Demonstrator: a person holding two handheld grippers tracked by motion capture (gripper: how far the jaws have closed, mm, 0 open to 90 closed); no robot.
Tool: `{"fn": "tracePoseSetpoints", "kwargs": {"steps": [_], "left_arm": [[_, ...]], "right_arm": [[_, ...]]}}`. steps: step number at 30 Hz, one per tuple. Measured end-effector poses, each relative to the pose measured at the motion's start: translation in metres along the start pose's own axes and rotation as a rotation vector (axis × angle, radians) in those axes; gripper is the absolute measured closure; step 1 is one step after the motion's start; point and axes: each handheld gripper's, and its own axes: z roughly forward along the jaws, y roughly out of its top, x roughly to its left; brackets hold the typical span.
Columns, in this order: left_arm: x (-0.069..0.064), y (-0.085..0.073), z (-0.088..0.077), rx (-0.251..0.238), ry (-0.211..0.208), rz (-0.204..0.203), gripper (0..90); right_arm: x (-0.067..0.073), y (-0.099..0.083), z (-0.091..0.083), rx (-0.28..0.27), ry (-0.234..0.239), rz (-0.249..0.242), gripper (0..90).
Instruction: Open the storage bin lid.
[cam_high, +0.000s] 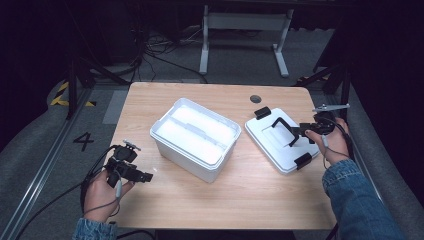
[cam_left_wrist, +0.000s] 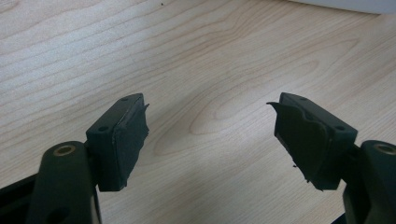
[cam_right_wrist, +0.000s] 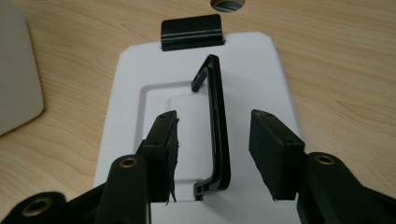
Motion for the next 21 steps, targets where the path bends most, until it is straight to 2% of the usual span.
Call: {"fn": "tracePoseSetpoints", "kwargs": {"steps": [10, 13, 21], "left_arm": [[-0.001, -0.005, -0.004, -0.007, 0.005, 0.002, 26.0], [-0.002, -0.005, -0.003, -0.009, 0.001, -0.007, 26.0], [-0.004, -0.002, -0.001, 0.003, 0.005, 0.011, 26.0]], "right_arm": [[0.021, -0.001, -0.038, -0.038, 0.044, -0.058, 51.4], [0.026, -0.007, -0.048, -0.043, 0.062, -0.068, 50.9], [0.042, -0.029, -0.069, -0.049, 0.104, -0.095, 49.8]]}}
